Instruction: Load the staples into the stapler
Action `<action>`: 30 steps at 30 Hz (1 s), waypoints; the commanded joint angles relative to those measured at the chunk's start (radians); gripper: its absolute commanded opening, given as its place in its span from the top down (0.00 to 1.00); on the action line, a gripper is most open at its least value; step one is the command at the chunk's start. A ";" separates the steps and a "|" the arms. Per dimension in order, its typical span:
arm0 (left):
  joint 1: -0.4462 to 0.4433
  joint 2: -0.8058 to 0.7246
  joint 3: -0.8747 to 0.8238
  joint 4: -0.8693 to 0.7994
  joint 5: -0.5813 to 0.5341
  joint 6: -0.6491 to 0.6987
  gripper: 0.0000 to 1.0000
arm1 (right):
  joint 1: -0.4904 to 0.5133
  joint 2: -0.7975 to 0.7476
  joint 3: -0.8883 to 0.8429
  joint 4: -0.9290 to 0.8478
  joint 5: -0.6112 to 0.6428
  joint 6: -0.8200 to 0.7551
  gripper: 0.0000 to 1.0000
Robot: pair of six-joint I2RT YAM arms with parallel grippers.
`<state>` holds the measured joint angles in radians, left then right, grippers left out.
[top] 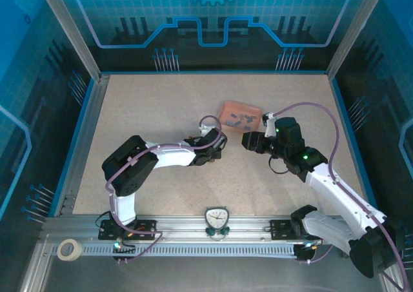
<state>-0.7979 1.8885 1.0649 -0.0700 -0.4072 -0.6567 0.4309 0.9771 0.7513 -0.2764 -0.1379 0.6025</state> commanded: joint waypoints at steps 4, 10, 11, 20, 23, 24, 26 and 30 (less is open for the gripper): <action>-0.008 0.019 0.038 0.002 0.029 -0.026 0.75 | -0.017 -0.003 -0.003 0.000 -0.009 -0.001 0.47; -0.007 -0.011 0.053 -0.019 0.036 -0.004 0.59 | -0.024 -0.003 0.008 -0.019 -0.015 -0.010 0.47; -0.006 -0.021 0.055 -0.023 0.037 0.002 0.56 | -0.027 -0.003 0.010 -0.024 -0.017 -0.012 0.47; -0.001 -0.171 0.091 -0.092 0.019 0.102 0.30 | -0.099 0.075 0.095 -0.199 -0.013 -0.069 0.47; 0.016 -0.229 0.088 -0.102 0.033 0.134 0.23 | -0.154 0.153 0.152 -0.268 -0.034 -0.110 0.47; 0.027 -0.250 0.083 -0.103 0.046 0.143 0.21 | -0.173 0.190 0.176 -0.289 -0.046 -0.127 0.47; 0.052 -0.284 0.072 -0.111 0.065 0.151 0.19 | -0.207 0.266 0.218 -0.324 -0.053 -0.150 0.47; 0.100 -0.359 0.033 -0.113 0.068 0.182 0.18 | -0.264 0.423 0.306 -0.348 -0.044 -0.188 0.47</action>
<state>-0.7284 1.5837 1.1248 -0.1478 -0.3538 -0.5217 0.2005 1.3293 1.0042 -0.5468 -0.1684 0.4671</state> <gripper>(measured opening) 0.820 0.525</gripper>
